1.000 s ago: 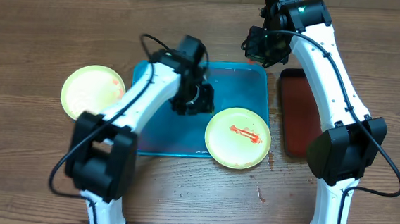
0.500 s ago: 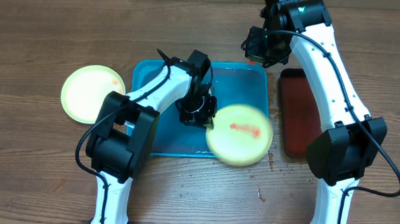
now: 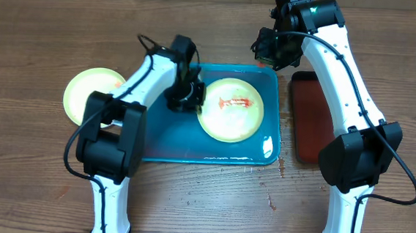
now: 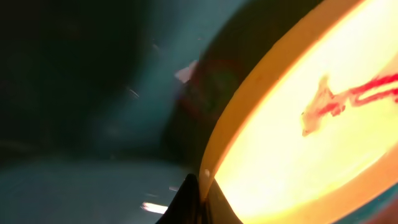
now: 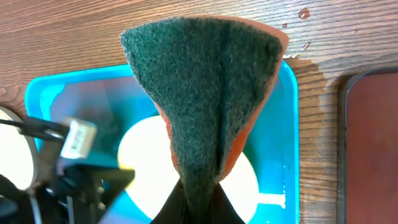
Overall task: Clean dirty plates on tray and stack at the side
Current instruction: 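Move the left gripper to the lower yellow plate's rim and grip it, then drag the lower yellow plate up toward the tray's center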
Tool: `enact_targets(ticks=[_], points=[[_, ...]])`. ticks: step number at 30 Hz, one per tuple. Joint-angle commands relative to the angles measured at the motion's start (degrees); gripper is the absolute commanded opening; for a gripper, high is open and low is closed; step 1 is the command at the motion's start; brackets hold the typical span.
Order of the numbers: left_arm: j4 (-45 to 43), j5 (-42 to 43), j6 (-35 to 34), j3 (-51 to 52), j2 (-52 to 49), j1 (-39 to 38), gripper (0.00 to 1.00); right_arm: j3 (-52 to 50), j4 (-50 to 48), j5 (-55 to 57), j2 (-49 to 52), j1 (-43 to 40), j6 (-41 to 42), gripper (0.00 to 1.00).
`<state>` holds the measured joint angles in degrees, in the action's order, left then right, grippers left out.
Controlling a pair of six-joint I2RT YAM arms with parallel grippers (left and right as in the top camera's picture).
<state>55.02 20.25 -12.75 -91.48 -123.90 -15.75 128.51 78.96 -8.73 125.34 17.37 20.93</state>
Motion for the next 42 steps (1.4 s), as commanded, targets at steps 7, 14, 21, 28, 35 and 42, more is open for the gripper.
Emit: enact_targets(ticks=[7, 14, 21, 28, 35, 42], points=[[0.48, -11.08, 13.88, -1.42, -0.92, 0.02, 0.64, -1.14, -1.40, 0.07, -0.81, 1.77, -0.37, 0.04], [9.44, -6.05, -0.35, -1.42, -0.92, -0.02, 0.64, -4.70, -2.58, 0.02, -0.81, 1.81, -0.37, 0.05], [12.44, 0.81, -5.88, -0.87, -0.92, -0.39, 0.45, -7.41, -3.69, -0.70, -0.81, 1.92, -0.37, 0.04], [9.49, 0.74, -8.59, 0.48, -0.92, -1.49, 0.34, -8.31, -3.67, -1.68, -0.81, 2.10, -0.39, 0.04], [5.97, -0.13, -10.47, 3.17, -0.94, -2.38, 0.09, -8.35, -3.67, -1.68, -0.81, 2.10, -0.39, 0.04], [4.37, -4.76, -6.82, 2.91, -0.92, -0.68, 0.04, -8.37, -3.17, -1.68, -0.81, 2.32, -0.42, 0.04]])
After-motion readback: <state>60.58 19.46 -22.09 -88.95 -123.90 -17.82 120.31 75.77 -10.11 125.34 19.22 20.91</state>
